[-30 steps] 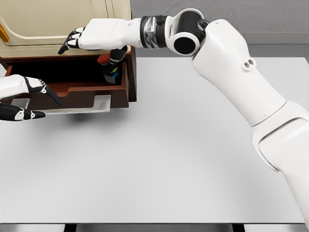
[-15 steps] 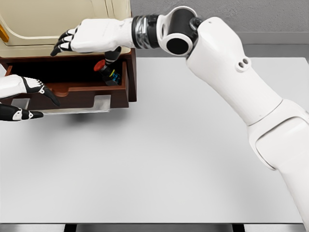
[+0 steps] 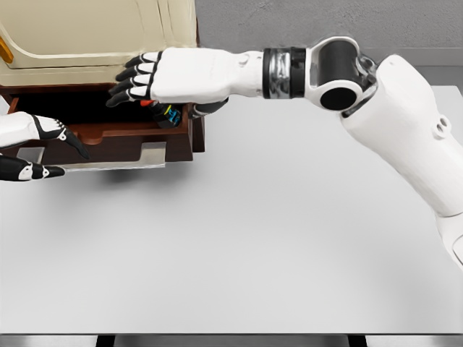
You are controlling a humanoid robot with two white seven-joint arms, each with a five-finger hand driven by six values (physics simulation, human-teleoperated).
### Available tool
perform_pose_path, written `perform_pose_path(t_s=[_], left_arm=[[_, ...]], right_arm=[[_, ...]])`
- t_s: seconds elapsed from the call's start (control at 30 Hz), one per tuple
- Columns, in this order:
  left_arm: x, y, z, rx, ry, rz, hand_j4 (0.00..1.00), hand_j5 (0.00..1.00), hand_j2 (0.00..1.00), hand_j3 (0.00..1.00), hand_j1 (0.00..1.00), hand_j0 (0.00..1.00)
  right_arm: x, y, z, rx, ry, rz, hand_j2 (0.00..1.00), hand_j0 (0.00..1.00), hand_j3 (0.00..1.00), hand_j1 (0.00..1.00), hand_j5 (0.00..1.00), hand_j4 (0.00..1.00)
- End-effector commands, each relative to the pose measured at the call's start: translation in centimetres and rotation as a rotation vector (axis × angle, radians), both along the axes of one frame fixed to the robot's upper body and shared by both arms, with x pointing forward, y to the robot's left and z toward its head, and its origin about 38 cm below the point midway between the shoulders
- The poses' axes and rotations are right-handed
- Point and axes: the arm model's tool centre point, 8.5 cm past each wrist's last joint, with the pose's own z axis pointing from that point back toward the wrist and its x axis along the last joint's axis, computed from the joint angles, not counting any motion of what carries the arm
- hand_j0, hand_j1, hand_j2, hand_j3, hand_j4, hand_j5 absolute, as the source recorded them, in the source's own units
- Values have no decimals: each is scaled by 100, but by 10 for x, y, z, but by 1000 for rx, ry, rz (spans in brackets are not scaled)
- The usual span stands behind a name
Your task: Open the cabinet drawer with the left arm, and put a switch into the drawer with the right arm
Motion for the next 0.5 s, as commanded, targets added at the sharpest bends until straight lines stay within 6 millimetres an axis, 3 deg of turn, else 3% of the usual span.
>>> perform_pose_path(t_s=[0.0,0.1,0.17,0.27,0.37,0.47], left_arm=[[0,1,1,-5,3,4,63,63,63,63,63,63],[0,1,1,-5,1,4,63,63,63,63,63,63],[0,1,1,-5,1,4,63,63,63,63,63,63],[0,1,1,-5,1,4,63,63,63,63,63,63],[0,1,1,-2,2,5,63,63,63,63,63,63],[0,0,1,-4,2,2,62,62,62,62,62,62]], right_arm=[[-10,-52,15,-2,-6,-31,100,100,100,100,100,100],[-14,-132,26,-11,36,-146,100,100,100,100,100,100],[-14,-158,20,-9,49,-203,100,100,100,100,100,100],[-18,-186,1,-56,89,-266,100,100,100,100,100,100],[-19,-204,-2,-82,96,-308,100,100,100,100,100,100],[-19,-206,-1,-83,94,-311,100,100,100,100,100,100]])
